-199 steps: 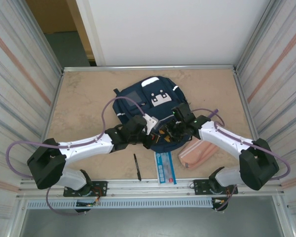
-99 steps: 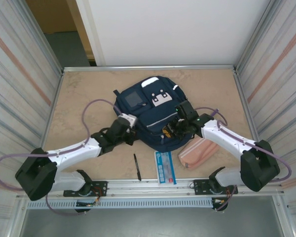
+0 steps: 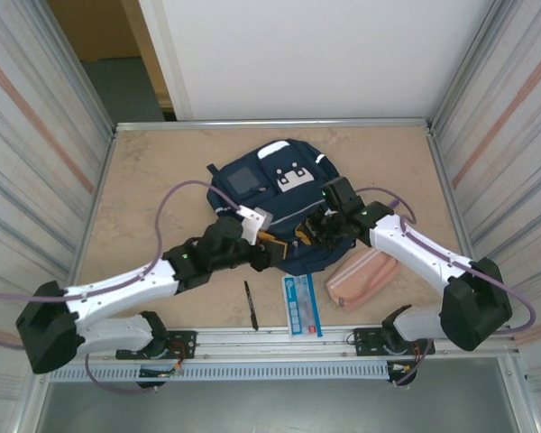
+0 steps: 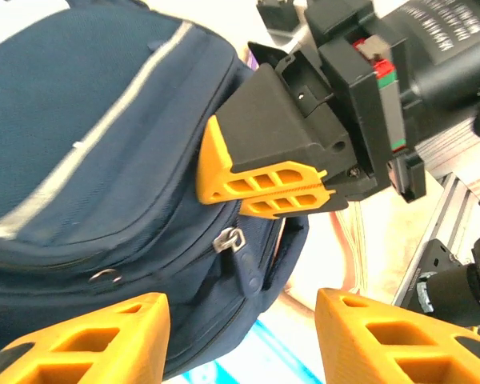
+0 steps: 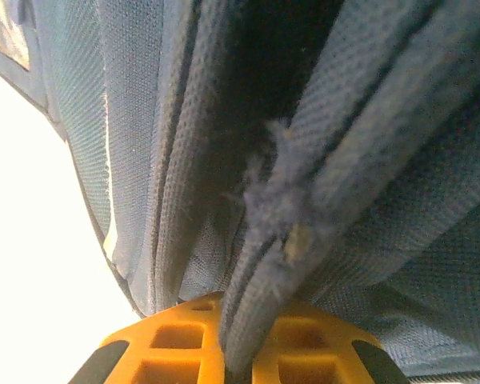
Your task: Pack the student bag
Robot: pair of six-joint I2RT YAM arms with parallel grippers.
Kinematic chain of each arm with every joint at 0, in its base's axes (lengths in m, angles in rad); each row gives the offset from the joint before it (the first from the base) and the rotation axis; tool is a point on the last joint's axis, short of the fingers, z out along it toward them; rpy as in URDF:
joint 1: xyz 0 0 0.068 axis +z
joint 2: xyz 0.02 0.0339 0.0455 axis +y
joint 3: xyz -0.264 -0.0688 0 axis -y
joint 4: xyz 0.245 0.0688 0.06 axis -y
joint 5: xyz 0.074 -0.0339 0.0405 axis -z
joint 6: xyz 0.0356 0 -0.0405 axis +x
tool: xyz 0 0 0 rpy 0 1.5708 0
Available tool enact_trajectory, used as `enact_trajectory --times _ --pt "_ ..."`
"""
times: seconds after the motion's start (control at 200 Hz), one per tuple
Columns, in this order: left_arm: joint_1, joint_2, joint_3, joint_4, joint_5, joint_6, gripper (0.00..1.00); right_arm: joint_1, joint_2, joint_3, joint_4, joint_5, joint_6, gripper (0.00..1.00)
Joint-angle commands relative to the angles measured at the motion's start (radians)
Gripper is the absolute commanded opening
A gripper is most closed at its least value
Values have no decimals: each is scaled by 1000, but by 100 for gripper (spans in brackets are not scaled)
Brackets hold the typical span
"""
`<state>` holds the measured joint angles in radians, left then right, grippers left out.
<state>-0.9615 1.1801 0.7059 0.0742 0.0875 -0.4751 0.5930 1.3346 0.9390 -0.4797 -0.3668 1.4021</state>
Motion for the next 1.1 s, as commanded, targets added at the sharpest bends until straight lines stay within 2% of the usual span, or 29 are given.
enact_trajectory --times 0.0,0.321,0.446,0.651,0.862,1.097 --pt "-24 107 60 1 -12 -114 52 19 6 40 47 -26 -12 0" --pt "-64 263 199 -101 -111 -219 54 59 20 36 78 -37 6 0" --pt "-94 297 239 -136 -131 -234 51 62 27 36 84 -38 6 0" --pt "-177 309 279 -210 -258 -293 47 50 39 39 93 -47 3 0" --pt "-184 307 249 -252 -345 -404 48 51 45 46 97 -54 3 0" --pt "-181 280 248 -292 -411 -412 53 53 39 43 96 -55 3 0"
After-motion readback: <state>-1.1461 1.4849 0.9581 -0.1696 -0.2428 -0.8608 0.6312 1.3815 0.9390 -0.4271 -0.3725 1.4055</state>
